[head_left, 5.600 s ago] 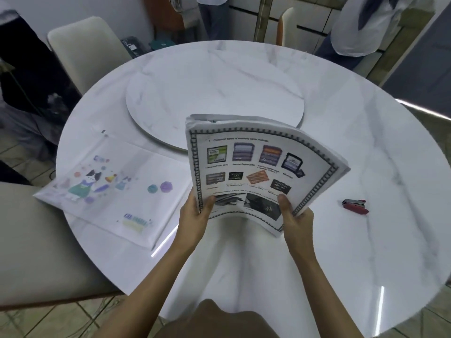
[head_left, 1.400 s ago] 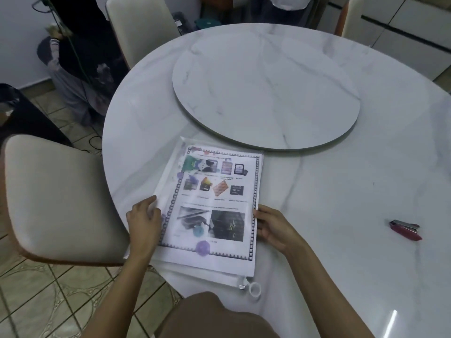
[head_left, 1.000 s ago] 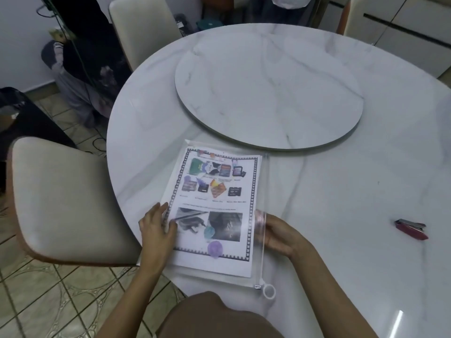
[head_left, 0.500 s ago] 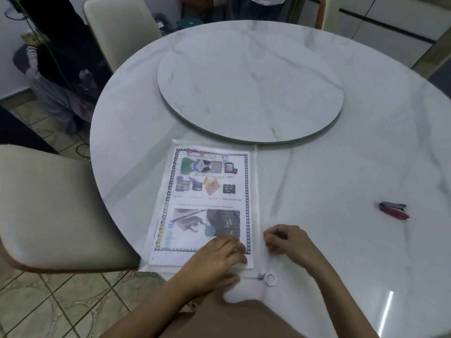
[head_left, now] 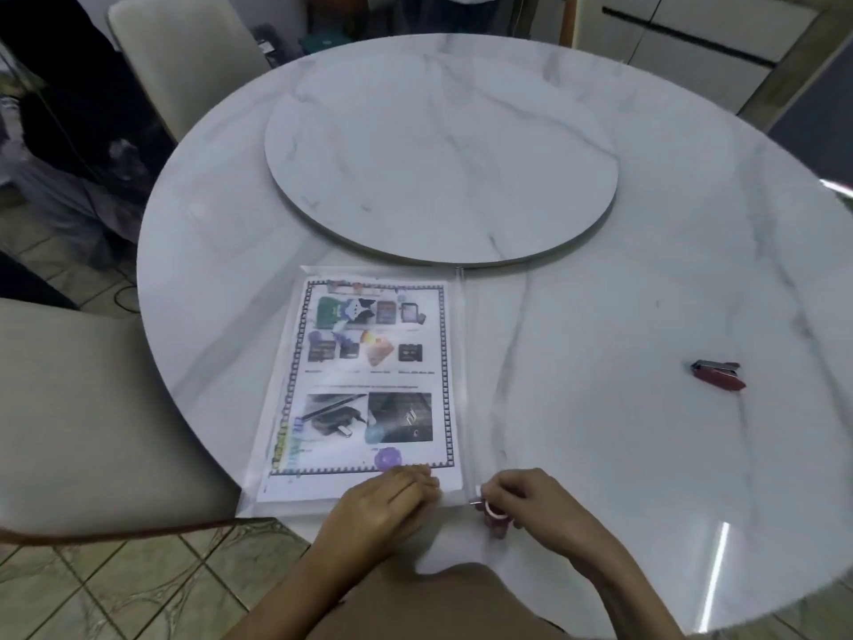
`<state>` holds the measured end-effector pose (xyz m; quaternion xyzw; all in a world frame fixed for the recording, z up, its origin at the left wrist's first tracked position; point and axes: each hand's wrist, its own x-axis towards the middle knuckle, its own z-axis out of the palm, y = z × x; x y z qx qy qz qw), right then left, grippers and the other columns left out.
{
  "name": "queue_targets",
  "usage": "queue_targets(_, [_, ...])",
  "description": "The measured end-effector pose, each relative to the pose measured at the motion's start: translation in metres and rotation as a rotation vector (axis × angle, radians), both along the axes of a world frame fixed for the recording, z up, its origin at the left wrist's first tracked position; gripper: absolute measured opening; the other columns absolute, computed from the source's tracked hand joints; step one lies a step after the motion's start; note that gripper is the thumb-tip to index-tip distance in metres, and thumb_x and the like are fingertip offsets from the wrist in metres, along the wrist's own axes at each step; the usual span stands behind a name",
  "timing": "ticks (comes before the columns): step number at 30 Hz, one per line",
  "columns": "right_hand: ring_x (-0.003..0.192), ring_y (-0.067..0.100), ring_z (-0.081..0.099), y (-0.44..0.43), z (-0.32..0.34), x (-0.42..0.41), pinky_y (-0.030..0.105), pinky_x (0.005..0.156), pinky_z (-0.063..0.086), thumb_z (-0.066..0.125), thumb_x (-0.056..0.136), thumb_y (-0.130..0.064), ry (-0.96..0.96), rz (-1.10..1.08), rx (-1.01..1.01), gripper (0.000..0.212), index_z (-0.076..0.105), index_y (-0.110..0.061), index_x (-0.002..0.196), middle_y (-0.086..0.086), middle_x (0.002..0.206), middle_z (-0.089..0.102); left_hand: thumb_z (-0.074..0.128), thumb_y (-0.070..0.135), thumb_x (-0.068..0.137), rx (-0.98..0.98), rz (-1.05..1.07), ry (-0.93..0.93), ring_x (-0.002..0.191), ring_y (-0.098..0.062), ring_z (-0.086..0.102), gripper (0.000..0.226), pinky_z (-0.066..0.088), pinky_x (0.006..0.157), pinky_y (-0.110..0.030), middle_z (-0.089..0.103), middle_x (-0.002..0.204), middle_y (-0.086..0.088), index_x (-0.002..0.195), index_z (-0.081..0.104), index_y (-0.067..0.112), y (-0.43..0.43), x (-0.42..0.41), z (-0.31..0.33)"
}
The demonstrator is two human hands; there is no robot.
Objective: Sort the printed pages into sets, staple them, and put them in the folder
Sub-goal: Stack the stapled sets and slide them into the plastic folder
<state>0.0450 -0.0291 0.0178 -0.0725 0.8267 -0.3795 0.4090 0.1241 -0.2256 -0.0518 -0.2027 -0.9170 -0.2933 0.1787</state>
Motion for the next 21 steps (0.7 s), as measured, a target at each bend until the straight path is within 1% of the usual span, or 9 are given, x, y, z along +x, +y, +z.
queue_targets(3, [0.054,0.001,0.055,-0.003,0.002,-0.004,0.010,0.054,0.038,0.050,0.093,-0.021,-0.050,-0.006,-0.038,0.027,0.063,-0.017,0.070,-0.008,0.055,0.062,0.050,0.016,0.091,0.050,0.014,-0.033,0.101,-0.004,0.062,0.011,0.051,0.087,-0.019,0.071,0.095,0.002,0.094,0.061,0.015,-0.001,0.003,-0.001])
queue_targets(6, [0.056,0.003,0.055,-0.009,0.001,-0.010,0.014,0.057,0.039,0.050,0.093,-0.020,-0.086,-0.005,-0.062,0.029,0.062,-0.021,0.066,-0.008,0.059,0.062,0.050,0.018,0.092,0.078,0.056,-0.009,0.095,-0.002,0.063,0.020,0.051,0.085,-0.017,0.072,0.088,0.003,0.083,0.067,0.013,-0.002,0.004,0.005])
queue_targets(8, [0.055,0.004,0.055,-0.013,-0.002,-0.015,0.015,0.057,0.040,0.051,0.093,-0.021,-0.090,-0.019,-0.072,0.030,0.063,-0.020,0.065,-0.008,0.058,0.063,0.051,0.018,0.091,0.087,0.066,0.002,0.095,-0.002,0.063,0.020,0.050,0.087,-0.016,0.072,0.087,0.003,0.082,0.068,0.013,-0.004,0.006,0.009])
queue_targets(12, [0.047,-0.001,0.055,-0.025,-0.012,-0.032,0.012,0.050,0.039,0.054,0.091,-0.021,-0.024,-0.109,-0.062,0.026,0.065,-0.008,0.071,-0.004,0.059,0.062,0.052,0.017,0.090,0.086,0.035,0.059,0.096,-0.004,0.063,0.013,0.051,0.086,-0.018,0.073,0.087,0.000,0.087,0.065,0.014,-0.006,0.012,0.015])
queue_targets(14, [0.043,-0.001,0.054,-0.031,-0.019,-0.046,0.011,0.048,0.039,0.058,0.089,-0.019,0.020,-0.199,-0.079,0.027,0.063,-0.009,0.064,-0.002,0.057,0.060,0.056,0.017,0.088,0.088,0.016,0.093,0.094,-0.004,0.064,0.015,0.052,0.084,-0.018,0.073,0.088,-0.001,0.084,0.069,0.011,-0.004,0.015,0.021])
queue_targets(16, [0.046,0.006,0.057,-0.036,-0.023,-0.065,0.016,0.053,0.044,0.059,0.088,-0.018,0.052,-0.278,-0.096,0.030,0.060,-0.011,0.058,0.000,0.055,0.060,0.061,0.016,0.085,0.095,0.010,0.120,0.094,-0.003,0.065,0.011,0.052,0.084,-0.018,0.073,0.089,0.000,0.083,0.071,0.011,-0.002,0.019,0.026])
queue_targets(18, [0.050,0.014,0.057,-0.042,-0.026,-0.086,0.021,0.057,0.046,0.059,0.088,-0.016,0.077,-0.319,-0.105,0.032,0.058,-0.010,0.056,0.003,0.055,0.059,0.066,0.015,0.082,0.111,0.000,0.116,0.097,-0.002,0.065,0.008,0.052,0.084,-0.019,0.073,0.093,0.001,0.085,0.072,0.011,0.000,0.024,0.031])
queue_targets(19, [0.051,0.014,0.057,-0.045,-0.026,-0.097,0.020,0.055,0.045,0.059,0.088,-0.015,0.096,-0.327,-0.095,0.032,0.057,-0.010,0.057,0.003,0.056,0.059,0.069,0.015,0.081,0.115,-0.009,0.113,0.099,-0.002,0.064,0.008,0.052,0.085,-0.018,0.073,0.095,0.002,0.086,0.073,0.010,0.000,0.026,0.033])
queue_targets(21, [0.046,0.008,0.054,-0.051,-0.026,-0.117,0.012,0.046,0.041,0.058,0.089,-0.015,0.143,-0.339,-0.068,0.027,0.059,-0.006,0.063,0.003,0.057,0.057,0.072,0.013,0.078,0.125,-0.018,0.104,0.103,-0.001,0.063,0.010,0.051,0.087,-0.018,0.072,0.098,0.003,0.088,0.073,0.010,0.001,0.029,0.037])
